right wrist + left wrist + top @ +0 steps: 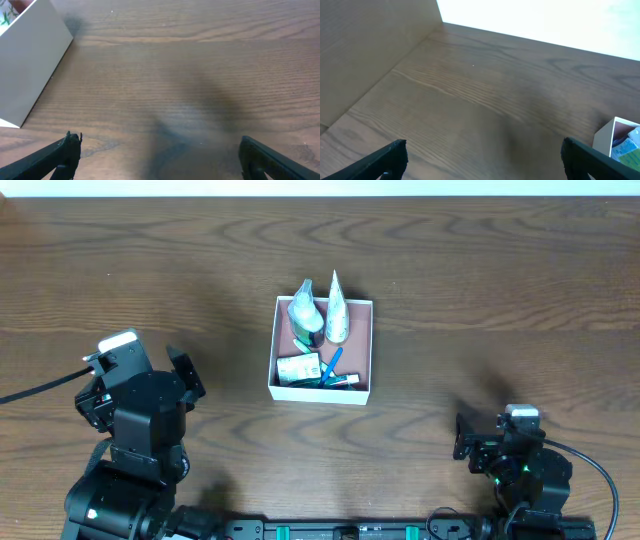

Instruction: Pack container

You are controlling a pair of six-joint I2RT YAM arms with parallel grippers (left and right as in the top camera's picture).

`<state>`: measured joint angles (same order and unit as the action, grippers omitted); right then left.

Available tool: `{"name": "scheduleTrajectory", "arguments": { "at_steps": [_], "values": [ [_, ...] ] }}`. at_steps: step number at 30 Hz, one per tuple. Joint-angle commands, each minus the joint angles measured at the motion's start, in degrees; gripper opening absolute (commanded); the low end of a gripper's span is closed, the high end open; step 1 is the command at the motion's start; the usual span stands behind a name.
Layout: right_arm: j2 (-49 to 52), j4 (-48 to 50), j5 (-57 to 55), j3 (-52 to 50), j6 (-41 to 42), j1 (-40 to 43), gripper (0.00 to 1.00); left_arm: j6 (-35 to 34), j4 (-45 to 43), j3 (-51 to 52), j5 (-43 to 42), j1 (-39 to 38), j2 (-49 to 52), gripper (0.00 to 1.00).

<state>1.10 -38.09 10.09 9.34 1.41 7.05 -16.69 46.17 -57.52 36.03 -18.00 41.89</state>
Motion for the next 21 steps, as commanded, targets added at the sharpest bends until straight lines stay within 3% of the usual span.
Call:
{"name": "scheduleTrajectory", "arguments": {
  "at_steps": [1, 8, 15, 21],
  "values": [
    [-0.3, -0.1, 0.5, -0.1, -0.8, 0.0, 0.99, 0.2, 0.2, -0.9, 0.9, 0.4, 0.0, 0.98],
    [-0.3, -0.1, 0.5, -0.1, -0.8, 0.0, 0.99, 0.3, 0.9, 4.1, -0.3, 4.5, -5.7, 0.98],
    [-0.3, -0.1, 0.5, -0.1, -0.8, 0.0, 0.99, 0.3, -4.1, 22.2, -21.4, 16.7, -19.6, 0.98],
    [-0.3, -0.1, 0.5, -0.1, -0.8, 0.0, 0.99, 0.5, -13.1, 39.6, -31.5, 18.4, -31.5, 0.98]
  ]
}}
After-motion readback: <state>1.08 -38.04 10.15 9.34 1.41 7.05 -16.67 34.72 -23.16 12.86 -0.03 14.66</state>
